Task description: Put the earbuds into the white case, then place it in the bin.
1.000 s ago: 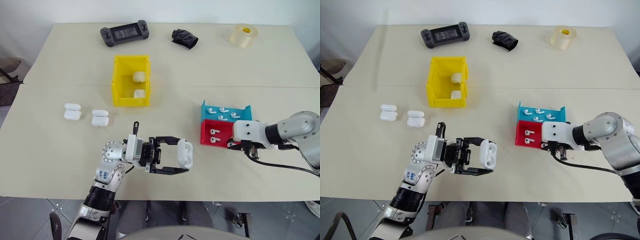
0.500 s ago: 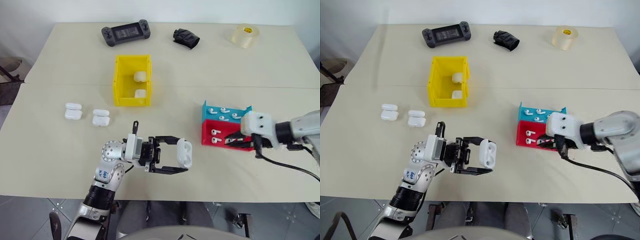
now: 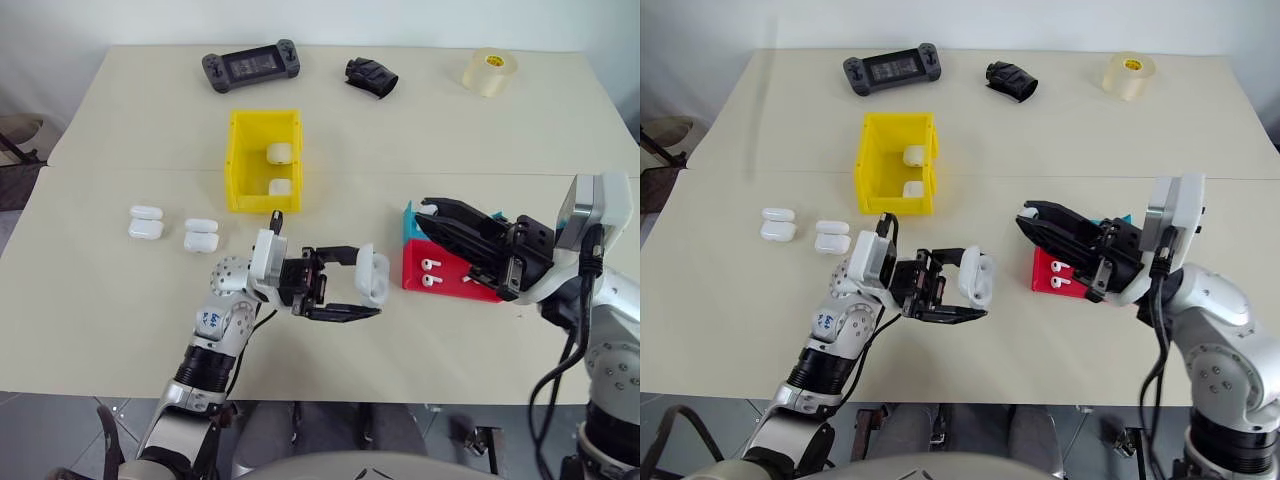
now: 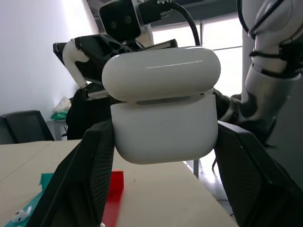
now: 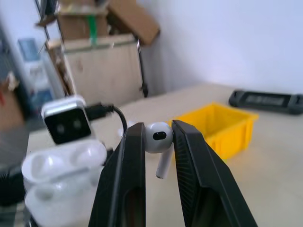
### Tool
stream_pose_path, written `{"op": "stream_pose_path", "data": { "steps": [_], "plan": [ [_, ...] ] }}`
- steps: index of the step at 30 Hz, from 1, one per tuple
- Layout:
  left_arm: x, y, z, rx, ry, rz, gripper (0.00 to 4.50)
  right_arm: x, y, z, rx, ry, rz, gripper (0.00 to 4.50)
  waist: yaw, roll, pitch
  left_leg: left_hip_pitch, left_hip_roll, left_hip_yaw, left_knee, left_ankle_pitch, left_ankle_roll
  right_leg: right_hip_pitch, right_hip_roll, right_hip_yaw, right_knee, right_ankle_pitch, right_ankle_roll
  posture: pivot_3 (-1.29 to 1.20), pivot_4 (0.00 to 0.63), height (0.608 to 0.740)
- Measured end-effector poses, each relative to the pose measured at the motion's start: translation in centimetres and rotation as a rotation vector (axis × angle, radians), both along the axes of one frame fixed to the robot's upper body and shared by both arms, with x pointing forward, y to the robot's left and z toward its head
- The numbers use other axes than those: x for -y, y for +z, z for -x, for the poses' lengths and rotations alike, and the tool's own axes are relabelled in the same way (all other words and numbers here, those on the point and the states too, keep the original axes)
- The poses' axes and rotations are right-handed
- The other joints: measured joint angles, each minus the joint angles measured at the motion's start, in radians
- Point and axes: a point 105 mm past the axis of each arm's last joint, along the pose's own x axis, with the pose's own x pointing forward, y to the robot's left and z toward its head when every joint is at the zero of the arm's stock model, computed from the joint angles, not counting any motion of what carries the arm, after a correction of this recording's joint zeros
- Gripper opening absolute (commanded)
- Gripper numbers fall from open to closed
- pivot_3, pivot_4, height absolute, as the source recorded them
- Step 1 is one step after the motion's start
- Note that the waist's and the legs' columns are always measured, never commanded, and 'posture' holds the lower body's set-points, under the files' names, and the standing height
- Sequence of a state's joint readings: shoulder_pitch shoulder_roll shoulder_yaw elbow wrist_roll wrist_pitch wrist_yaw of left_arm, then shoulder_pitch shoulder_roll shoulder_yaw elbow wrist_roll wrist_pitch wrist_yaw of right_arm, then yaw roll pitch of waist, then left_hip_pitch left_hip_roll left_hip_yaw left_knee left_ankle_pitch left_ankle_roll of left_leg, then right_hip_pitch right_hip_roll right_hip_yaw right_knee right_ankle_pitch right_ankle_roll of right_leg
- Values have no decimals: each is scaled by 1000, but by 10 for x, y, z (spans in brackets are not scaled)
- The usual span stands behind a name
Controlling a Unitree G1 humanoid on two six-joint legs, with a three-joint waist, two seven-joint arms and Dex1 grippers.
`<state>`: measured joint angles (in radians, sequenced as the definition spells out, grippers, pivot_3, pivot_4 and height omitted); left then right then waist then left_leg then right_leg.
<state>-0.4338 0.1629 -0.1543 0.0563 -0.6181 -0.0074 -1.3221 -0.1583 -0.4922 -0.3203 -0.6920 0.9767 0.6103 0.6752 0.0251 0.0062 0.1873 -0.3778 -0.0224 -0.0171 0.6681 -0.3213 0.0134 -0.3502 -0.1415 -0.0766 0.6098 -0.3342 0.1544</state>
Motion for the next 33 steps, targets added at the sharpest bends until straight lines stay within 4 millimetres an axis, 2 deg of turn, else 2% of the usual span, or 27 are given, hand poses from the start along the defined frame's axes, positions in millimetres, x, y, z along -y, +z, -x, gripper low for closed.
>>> {"op": "stream_pose_path", "data": {
  "steps": [10,21,28,33],
  "plan": [
    [-2,8,-8,-120,-18,32,2796,-19,-12,8,10,-17,-93,465,-2,0,0,0,0,1,-1,0,0,-2,1,2,2,0,0,0,150,740],
    [-3,10,-7,-108,-36,35,2796,-32,-14,11,59,1,-89,465,-2,0,0,0,0,1,-1,0,0,-3,2,3,1,0,0,0,150,740],
    [-3,10,-7,-101,-42,30,2796,-34,-9,11,90,2,-107,465,-2,0,0,0,0,1,-1,0,0,-3,2,3,1,0,0,0,150,740],
    [-1,11,-7,-102,-41,40,2796,-36,-16,12,58,11,-104,465,-2,0,0,0,0,1,-2,0,0,-3,2,3,1,0,0,0,150,740]
  ]
}}
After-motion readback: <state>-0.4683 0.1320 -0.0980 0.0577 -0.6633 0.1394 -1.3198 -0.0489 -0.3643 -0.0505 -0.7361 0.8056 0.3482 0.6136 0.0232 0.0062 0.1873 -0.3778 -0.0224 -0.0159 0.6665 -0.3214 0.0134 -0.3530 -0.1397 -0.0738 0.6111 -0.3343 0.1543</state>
